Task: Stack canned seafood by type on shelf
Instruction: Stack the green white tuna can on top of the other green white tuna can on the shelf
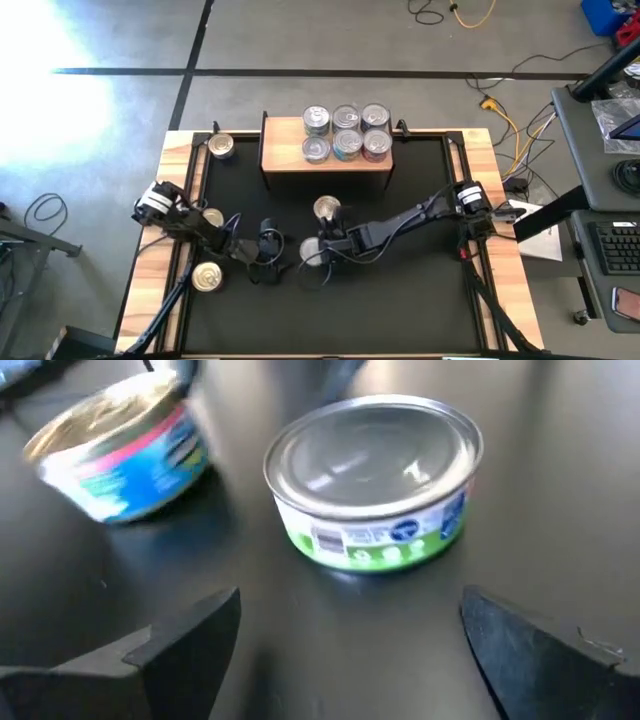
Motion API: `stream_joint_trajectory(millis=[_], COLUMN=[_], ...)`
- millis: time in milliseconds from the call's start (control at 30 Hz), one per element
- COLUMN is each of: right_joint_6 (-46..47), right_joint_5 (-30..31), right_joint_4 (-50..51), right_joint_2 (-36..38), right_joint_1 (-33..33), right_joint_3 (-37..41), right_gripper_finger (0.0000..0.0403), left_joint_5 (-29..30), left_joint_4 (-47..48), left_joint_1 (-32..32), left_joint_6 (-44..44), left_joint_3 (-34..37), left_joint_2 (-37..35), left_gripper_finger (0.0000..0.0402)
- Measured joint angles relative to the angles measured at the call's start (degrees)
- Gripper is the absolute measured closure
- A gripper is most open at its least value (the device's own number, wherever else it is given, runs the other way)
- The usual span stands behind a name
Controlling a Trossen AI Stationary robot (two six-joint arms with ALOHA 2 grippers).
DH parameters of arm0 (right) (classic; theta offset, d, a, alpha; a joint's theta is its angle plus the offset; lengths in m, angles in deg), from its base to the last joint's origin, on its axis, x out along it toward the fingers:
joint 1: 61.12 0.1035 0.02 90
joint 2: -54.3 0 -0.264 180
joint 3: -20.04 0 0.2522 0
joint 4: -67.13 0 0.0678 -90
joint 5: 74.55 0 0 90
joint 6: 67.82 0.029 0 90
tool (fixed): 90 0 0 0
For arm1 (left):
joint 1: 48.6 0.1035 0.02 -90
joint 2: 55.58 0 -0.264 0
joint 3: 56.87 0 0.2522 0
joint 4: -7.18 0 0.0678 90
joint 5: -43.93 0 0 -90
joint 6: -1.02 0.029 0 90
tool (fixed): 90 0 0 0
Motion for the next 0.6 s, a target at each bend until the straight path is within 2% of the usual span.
stream_joint_trajectory(millis=[67, 233, 467, 600], right_joint_6=[-1.45, -0.96, 2.90, 3.64], right_joint_5=[2.55, -0.62, -0.26, -0.85], right_joint_4=[-0.82, -0.55, 6.89, 1.79], right_joint_2=[0.00, 0.00, 1.60, 1.39], right_joint_1=[-0.29, -0.41, 0.01, 0.24], right_joint_3=[0.00, 0.00, 0.02, 0.07], right_gripper_finger=[0.0089, 0.0086, 0.0076, 0.0083], left_joint_5=[-0.16, -3.01, -4.13, -4.91], left_joint_4=[-0.33, -0.44, -0.62, -0.77], left_joint_1=[0.65, 1.33, 1.93, 2.18], left_joint_6=[2.06, 2.59, 2.13, 2.12], left_joint_3=[-1.23, -5.00, -5.28, -5.99], left_joint_2=[1.07, 3.98, 4.83, 4.89], left_gripper_finger=[0.0041, 0.0042, 0.0034, 0.0033])
